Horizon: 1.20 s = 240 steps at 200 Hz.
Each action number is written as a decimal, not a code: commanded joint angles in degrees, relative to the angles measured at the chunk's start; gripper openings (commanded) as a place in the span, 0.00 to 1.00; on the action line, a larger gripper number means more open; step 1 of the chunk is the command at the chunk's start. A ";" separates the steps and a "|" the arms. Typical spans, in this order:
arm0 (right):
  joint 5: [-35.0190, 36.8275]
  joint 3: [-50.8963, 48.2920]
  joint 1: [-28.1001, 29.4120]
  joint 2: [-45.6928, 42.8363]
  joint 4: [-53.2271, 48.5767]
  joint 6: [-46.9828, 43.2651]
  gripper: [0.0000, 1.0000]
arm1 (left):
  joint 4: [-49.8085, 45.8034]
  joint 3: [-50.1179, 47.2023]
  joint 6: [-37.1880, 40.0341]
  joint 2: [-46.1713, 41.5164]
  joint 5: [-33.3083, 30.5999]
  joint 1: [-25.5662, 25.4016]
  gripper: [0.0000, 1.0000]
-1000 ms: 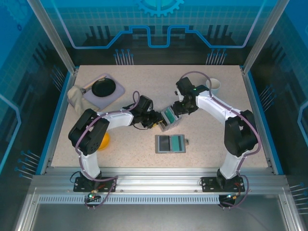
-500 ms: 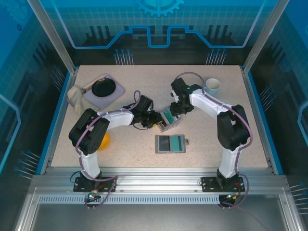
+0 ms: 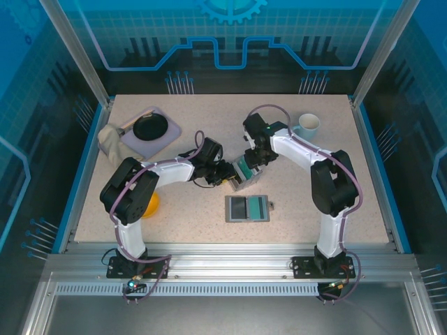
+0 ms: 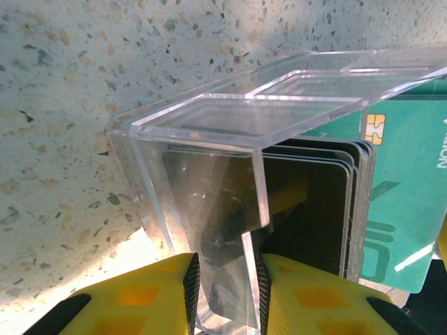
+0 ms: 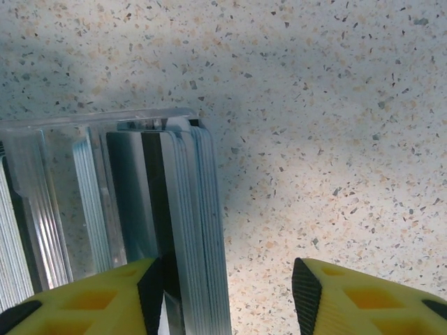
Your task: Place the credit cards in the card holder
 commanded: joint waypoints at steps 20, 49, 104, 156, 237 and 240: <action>3.14 0.69 0.25 -2.52 -1.71 -1.39 0.50 | -5.64 0.40 1.81 1.83 -1.97 0.58 0.29; 3.87 0.75 0.95 -2.84 -1.72 -1.72 0.48 | -5.47 0.23 1.68 1.65 -1.86 0.53 0.29; 6.94 1.55 2.25 -2.57 -2.20 -2.51 0.45 | -5.29 0.23 1.62 1.61 -1.62 0.53 0.29; 7.25 1.82 2.76 -2.73 -2.40 -2.77 0.39 | -5.26 0.32 1.63 1.75 -1.38 0.60 0.29; 7.26 2.25 3.19 -3.24 -2.50 -3.12 0.25 | -5.01 0.49 1.51 1.98 -0.97 0.59 0.29; 7.33 2.25 3.17 -3.19 -2.54 -3.20 0.25 | -4.98 0.54 1.43 2.04 -0.98 0.60 0.29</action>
